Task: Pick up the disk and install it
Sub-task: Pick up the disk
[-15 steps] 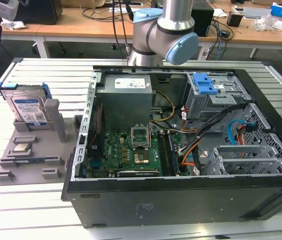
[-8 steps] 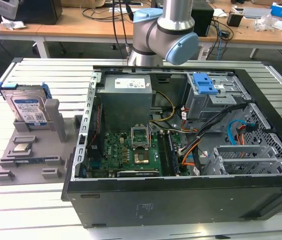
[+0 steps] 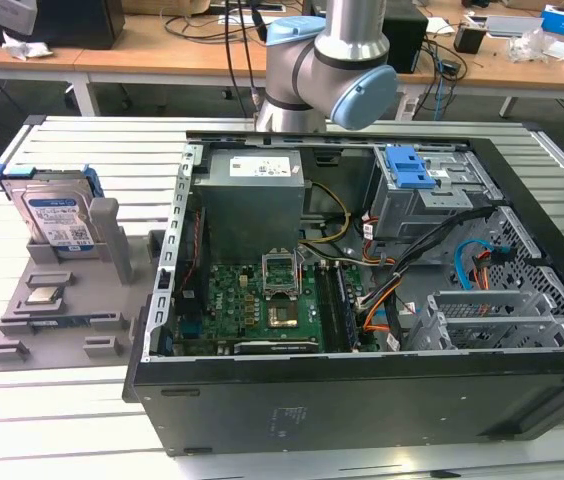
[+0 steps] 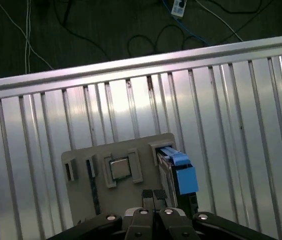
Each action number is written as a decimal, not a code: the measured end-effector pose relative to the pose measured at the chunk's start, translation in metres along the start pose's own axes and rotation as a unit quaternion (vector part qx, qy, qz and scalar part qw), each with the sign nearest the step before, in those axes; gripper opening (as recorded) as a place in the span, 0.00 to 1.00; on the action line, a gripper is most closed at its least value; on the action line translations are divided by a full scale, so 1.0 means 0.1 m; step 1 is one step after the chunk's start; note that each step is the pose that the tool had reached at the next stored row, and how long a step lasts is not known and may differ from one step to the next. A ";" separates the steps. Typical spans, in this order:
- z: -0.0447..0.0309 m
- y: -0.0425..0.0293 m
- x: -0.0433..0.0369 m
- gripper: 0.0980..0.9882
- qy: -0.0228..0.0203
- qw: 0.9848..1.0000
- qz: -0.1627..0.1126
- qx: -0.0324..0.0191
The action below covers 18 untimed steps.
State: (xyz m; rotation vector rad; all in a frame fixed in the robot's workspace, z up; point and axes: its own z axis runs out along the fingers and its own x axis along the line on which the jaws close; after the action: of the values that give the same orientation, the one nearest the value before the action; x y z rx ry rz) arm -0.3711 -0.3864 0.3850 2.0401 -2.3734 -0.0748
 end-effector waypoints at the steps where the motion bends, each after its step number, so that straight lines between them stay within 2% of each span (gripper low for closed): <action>1: 0.000 0.000 0.000 0.01 0.000 1.000 -0.007 0.000; 5: 0.000 0.000 0.000 0.01 0.001 1.000 -0.032 -0.001; 9: 0.000 0.000 0.000 0.01 0.003 0.998 -0.069 -0.002; 14: 0.000 0.000 0.000 0.01 0.004 0.995 -0.101 -0.002; 18: 0.000 0.000 0.000 0.01 0.006 0.992 -0.130 -0.003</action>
State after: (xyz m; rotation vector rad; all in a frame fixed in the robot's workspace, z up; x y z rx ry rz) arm -0.3711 -0.3864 0.3851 2.3270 -2.0838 -0.0718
